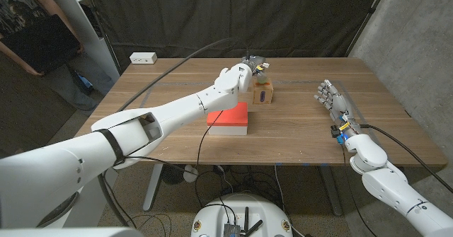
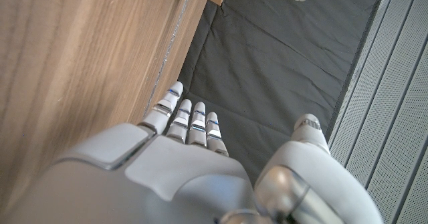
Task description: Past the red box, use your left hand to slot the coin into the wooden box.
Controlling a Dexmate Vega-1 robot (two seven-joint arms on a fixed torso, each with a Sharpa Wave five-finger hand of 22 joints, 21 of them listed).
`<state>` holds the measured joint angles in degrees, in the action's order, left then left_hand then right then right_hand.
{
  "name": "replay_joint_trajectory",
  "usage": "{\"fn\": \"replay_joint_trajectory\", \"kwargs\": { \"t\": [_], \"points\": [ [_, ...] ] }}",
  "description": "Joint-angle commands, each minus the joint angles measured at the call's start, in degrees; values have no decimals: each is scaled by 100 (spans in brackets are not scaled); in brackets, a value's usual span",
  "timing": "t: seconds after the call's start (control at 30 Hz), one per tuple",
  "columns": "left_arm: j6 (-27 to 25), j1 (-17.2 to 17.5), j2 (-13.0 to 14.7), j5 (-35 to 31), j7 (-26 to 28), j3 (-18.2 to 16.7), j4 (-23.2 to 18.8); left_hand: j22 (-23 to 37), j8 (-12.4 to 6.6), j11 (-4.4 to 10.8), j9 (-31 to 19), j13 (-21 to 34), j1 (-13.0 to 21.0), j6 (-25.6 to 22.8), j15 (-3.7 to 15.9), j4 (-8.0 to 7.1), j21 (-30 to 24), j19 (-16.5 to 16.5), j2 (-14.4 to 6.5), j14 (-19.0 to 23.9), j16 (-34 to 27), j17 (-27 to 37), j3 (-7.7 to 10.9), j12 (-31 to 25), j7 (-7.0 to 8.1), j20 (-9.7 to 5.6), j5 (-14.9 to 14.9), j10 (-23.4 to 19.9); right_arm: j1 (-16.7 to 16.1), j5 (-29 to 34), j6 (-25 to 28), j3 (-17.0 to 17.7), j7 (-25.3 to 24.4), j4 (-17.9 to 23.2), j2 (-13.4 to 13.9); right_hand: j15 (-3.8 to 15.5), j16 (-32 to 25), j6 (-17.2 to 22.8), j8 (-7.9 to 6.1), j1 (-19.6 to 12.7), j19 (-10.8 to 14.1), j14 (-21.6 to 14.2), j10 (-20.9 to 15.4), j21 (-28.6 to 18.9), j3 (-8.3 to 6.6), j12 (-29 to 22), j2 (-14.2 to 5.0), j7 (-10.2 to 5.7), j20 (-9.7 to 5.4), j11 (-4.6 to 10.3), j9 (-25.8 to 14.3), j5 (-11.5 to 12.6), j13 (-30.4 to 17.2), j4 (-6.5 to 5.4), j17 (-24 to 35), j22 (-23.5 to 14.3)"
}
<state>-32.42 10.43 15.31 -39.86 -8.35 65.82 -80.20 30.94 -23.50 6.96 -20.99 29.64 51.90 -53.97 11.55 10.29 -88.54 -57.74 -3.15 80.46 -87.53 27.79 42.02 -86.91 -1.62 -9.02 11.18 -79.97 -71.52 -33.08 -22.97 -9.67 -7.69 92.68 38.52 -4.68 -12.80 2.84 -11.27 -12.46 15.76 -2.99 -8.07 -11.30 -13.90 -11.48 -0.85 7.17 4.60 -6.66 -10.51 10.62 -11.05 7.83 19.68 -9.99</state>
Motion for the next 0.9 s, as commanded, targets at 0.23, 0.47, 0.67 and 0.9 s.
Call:
{"fn": "replay_joint_trajectory", "kwargs": {
  "t": [0.23, 0.47, 0.67, 0.9],
  "points": [
    [74, 54, -86, 136, 320, -1, 165, 19, 43, 14, -46, 64, 75, -731, 27, 4, 23, -23, 26, 12, 28, -17, 5, -31, -250, -309, 29, 25, 13, 32, 26, -26, -21, -24, 13, -24, -7, 20, 1, -36, 29, -35, -46, -5, -10, -3, -23, 3, -13, -1, -19, -13, -17, 43, 4, -9],
    [24, 58, -107, 148, 377, 22, 197, 57, 62, 10, -66, 2, 74, -729, 27, -3, 7, -23, 22, 7, 22, -7, 15, 13, -242, -311, 30, 6, 11, 28, 22, -23, -11, -17, 23, -22, -9, 20, 1, -36, 27, -40, -45, -4, -9, -2, -23, -3, -5, 3, -19, -13, -17, 43, 3, -9],
    [-10, 83, -144, 178, 489, 14, 240, 11, 78, 24, -70, 26, 70, -738, 26, -6, 34, -19, 19, 28, -18, 53, 20, 2, -239, -308, 33, 13, -1, 31, 30, -19, -10, -7, 39, -21, -11, 13, 4, -35, 25, -46, -43, -3, -9, -2, -23, -7, -8, 2, -19, -13, -17, 43, 1, -9],
    [-43, 74, -185, 218, 515, 47, 298, 7, 105, 33, -80, 4, 67, -748, 25, -4, 14, -36, 22, 18, 6, 53, 22, 19, -245, -311, 33, 0, -17, 28, 46, -1, -28, 16, 53, -17, -11, 9, 4, -34, 13, -46, -50, 1, -9, -4, -23, -13, -6, -9, -19, -13, -17, 43, 0, -9]
  ]
}}
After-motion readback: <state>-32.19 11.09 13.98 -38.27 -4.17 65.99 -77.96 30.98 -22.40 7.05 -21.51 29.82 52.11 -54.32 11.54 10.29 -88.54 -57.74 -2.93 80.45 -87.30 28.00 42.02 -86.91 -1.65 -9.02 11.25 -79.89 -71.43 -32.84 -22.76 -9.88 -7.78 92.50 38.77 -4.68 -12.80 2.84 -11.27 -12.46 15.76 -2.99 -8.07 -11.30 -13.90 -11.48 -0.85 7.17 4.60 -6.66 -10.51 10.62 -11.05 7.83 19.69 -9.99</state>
